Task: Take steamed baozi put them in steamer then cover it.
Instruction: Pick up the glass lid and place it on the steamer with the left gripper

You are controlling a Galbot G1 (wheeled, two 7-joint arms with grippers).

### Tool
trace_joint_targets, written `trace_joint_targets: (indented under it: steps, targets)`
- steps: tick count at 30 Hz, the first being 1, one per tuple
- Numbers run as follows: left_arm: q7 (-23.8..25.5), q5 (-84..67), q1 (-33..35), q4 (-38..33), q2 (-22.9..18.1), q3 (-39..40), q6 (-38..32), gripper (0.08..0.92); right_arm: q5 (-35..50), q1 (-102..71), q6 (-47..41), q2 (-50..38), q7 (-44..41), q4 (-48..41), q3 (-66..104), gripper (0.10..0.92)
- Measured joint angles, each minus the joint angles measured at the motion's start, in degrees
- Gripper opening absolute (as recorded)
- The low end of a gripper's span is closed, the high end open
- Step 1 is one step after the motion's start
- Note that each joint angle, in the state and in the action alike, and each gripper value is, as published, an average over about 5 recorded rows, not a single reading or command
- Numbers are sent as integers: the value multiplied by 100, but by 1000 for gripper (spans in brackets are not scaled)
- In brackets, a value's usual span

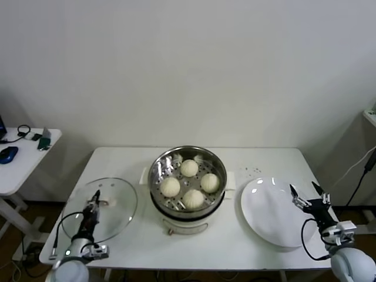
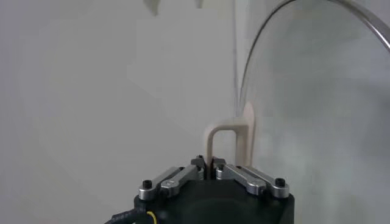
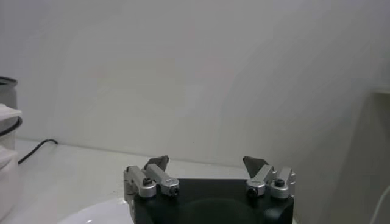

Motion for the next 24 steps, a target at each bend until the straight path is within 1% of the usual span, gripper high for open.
trace_joint_targets:
  steps: [8, 15, 20, 24]
  targets:
    - [-24, -78, 501, -947, 247, -110, 726, 145, -101, 112, -11, -23, -12, -116, -80, 823]
    - [159, -265, 862, -1900, 560, -57, 1521, 145, -268, 256, -28, -49, -14, -216, -206, 823]
    - [340, -469, 895, -2422, 923, 110, 2055, 145, -366, 369, -35, -39, -6, -292, -324, 823]
    - [565, -575, 671, -2671, 1263, 396, 2466, 145, -430, 481, -37, -10, 0, -358, -441, 823]
